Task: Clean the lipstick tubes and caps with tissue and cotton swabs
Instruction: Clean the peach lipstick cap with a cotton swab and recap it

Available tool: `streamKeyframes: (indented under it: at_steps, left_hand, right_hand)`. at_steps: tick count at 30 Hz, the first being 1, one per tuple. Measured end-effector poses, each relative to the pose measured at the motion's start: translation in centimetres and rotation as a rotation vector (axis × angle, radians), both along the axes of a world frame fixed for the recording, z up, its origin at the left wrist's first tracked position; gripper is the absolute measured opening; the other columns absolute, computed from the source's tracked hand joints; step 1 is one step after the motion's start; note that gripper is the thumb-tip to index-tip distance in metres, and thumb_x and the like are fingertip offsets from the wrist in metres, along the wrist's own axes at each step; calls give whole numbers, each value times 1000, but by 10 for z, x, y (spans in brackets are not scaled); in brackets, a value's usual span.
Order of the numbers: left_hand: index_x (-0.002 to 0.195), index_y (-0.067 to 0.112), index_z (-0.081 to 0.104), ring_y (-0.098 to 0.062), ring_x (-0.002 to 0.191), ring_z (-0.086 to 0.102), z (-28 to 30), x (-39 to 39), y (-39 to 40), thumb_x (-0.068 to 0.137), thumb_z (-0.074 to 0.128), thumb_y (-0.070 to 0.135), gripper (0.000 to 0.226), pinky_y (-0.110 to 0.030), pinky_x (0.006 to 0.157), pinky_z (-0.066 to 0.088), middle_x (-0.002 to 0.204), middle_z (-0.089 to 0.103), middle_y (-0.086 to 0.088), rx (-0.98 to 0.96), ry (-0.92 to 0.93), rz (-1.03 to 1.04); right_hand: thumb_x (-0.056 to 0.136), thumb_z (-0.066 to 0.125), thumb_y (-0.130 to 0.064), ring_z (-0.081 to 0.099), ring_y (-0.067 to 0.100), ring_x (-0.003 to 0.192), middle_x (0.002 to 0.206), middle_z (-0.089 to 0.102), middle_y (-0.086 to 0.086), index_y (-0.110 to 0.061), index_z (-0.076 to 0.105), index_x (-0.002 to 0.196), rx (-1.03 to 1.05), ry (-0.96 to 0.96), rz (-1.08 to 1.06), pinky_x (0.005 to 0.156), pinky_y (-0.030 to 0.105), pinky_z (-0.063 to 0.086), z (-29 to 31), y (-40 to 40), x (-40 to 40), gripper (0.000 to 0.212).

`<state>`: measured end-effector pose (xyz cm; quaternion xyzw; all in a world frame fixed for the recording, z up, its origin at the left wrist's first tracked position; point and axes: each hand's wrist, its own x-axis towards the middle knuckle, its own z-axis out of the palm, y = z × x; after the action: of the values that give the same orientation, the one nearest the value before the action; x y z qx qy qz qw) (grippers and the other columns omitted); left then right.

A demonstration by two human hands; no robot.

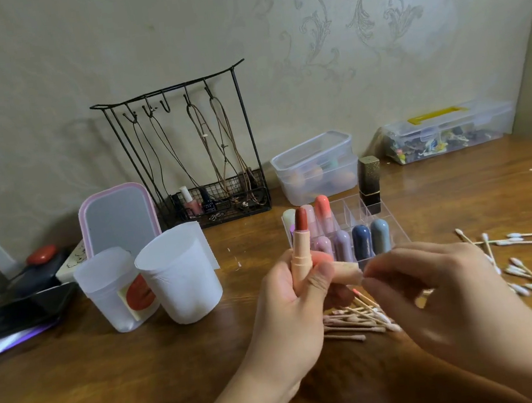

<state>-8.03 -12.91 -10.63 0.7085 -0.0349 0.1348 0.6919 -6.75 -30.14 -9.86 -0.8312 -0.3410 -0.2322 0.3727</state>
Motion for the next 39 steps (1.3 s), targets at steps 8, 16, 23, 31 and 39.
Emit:
streamKeyframes:
  at_steps: [8, 16, 23, 31, 39]
  left_hand:
    - [102, 23, 67, -18, 100, 67, -9, 0, 1, 79, 67, 40, 29, -39, 93, 53, 102, 72, 0, -1, -17, -47]
    - [95, 19, 62, -4, 91, 61, -2, -4, -1, 89, 64, 26, 10, -10, 79, 45, 89, 65, 10, 364, -275, -59]
    - [95, 18, 62, -4, 90, 58, 2, -1, 7, 91, 62, 18, 4, -8, 75, 44, 88, 61, 13, 497, -364, -97]
    - [102, 17, 62, -7, 78, 69, 11, 11, 29, 84, 60, 30, 23, -24, 77, 53, 87, 72, 6, 130, -197, 83]
    - [97, 0, 66, -22, 65, 61, 15, 6, 23, 84, 52, 6, 20, -31, 64, 57, 84, 64, -20, -669, 38, -294]
  right_hand:
    - [89, 70, -16, 52, 2, 39, 49, 59, -17, -22, 72, 75, 191, 224, -21, 45, 9, 40, 2, 11, -13, 16]
    - [77, 56, -4, 27, 8, 26, 48, 33, 3, 1, 54, 81, 842, 1454, 243, 25, 15, 20, 14, 9, 3, 8]
    - [62, 67, 11, 30, 7, 25, 55, 29, 0, 2, 62, 75, 898, 1686, 465, 21, 16, 24, 15, -2, 13, 17]
    - [60, 76, -2, 29, 10, 31, 55, 31, 1, -11, 53, 57, 883, 1472, 378, 27, 19, 26, 22, -15, 17, 24]
    - [89, 58, -45, 58, 4, 64, 67, 62, -17, -33, 67, 90, -321, 264, -118, 58, 17, 44, -5, 10, -3, 15]
